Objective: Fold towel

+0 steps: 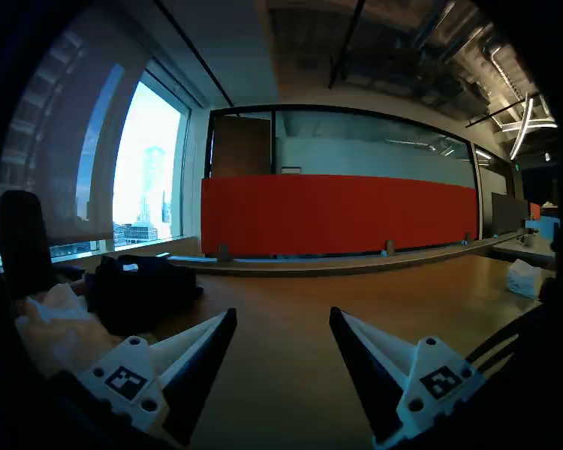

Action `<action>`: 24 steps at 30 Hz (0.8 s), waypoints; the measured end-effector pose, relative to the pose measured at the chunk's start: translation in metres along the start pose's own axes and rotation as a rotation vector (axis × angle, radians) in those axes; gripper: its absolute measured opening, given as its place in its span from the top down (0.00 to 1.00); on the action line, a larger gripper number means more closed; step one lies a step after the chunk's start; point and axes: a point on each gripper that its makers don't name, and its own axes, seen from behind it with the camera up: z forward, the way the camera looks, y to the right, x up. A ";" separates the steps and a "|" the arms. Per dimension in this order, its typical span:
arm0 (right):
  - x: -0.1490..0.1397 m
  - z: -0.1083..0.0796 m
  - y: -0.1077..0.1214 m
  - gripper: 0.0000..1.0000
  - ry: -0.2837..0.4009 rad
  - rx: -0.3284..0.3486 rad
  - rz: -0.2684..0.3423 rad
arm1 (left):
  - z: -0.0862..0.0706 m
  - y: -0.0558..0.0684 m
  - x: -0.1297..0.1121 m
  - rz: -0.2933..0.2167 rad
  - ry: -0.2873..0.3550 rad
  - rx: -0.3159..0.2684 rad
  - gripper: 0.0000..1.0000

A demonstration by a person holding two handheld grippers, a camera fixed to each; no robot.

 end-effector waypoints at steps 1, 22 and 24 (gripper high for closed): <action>-0.004 0.000 -0.001 0.01 -0.001 0.003 -0.002 | 0.000 0.000 0.000 0.000 0.000 0.000 0.08; -0.052 0.002 0.010 0.01 -0.053 -0.023 0.011 | 0.000 0.001 0.000 0.000 0.000 0.000 0.09; -0.055 0.002 0.009 0.01 -0.059 -0.021 0.002 | 0.000 0.001 0.000 0.000 0.000 0.000 0.08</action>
